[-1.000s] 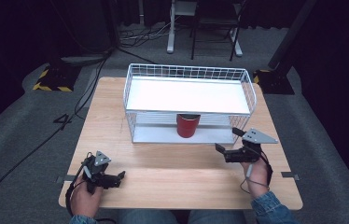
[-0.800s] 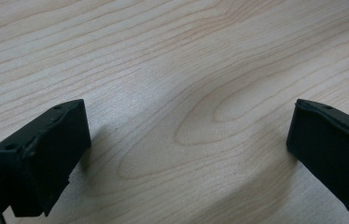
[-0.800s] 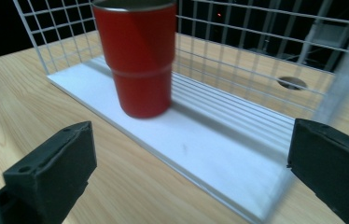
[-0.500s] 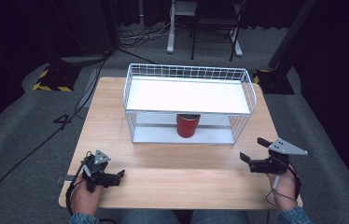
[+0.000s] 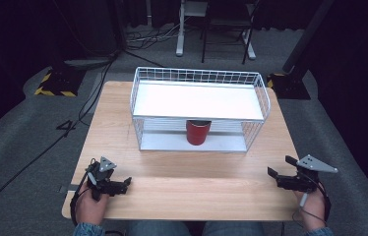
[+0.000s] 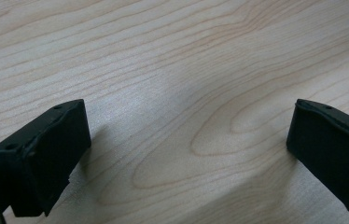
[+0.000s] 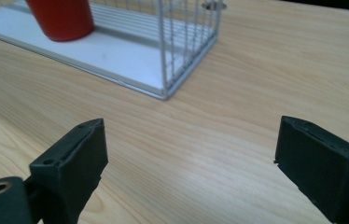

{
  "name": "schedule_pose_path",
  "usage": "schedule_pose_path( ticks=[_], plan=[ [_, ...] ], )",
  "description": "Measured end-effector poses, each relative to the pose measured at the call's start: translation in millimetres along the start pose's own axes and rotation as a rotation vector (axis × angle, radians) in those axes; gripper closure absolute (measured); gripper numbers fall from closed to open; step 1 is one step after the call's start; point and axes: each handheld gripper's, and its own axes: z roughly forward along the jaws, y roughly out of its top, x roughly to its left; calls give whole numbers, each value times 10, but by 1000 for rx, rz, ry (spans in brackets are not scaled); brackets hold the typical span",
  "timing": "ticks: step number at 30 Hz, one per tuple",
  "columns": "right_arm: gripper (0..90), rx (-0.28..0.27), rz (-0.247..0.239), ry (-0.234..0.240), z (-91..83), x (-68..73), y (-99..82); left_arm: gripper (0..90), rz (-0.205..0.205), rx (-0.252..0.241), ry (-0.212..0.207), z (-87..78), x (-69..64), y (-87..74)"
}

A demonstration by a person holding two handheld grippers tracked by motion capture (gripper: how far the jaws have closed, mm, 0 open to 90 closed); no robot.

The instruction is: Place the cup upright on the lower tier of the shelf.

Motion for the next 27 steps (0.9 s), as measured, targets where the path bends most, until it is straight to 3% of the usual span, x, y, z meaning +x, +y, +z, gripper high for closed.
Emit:
schedule_pose_path(
  ticks=[9, 16, 22, 25, 27],
  plan=[
    [140, 66, 64, -61, -8, -179, -219, 0, -1, -1, 0, 1, -1, 0],
    [141, 107, 69, -71, 2, -210, -310, 0, -1, -1, 0, 1, -1, 0],
    [147, 147, 58, -63, 28, -203, -361, 0, 0, -1, 0, 1, 0, 0],
    [154, 203, 24, -45, 77, -165, -398, 0, -1, -1, 0, 0, -1, 0],
    [153, 209, 10, -48, 83, -157, -398, 0, -1, -1, 0, 1, 0, 0]
  ],
)
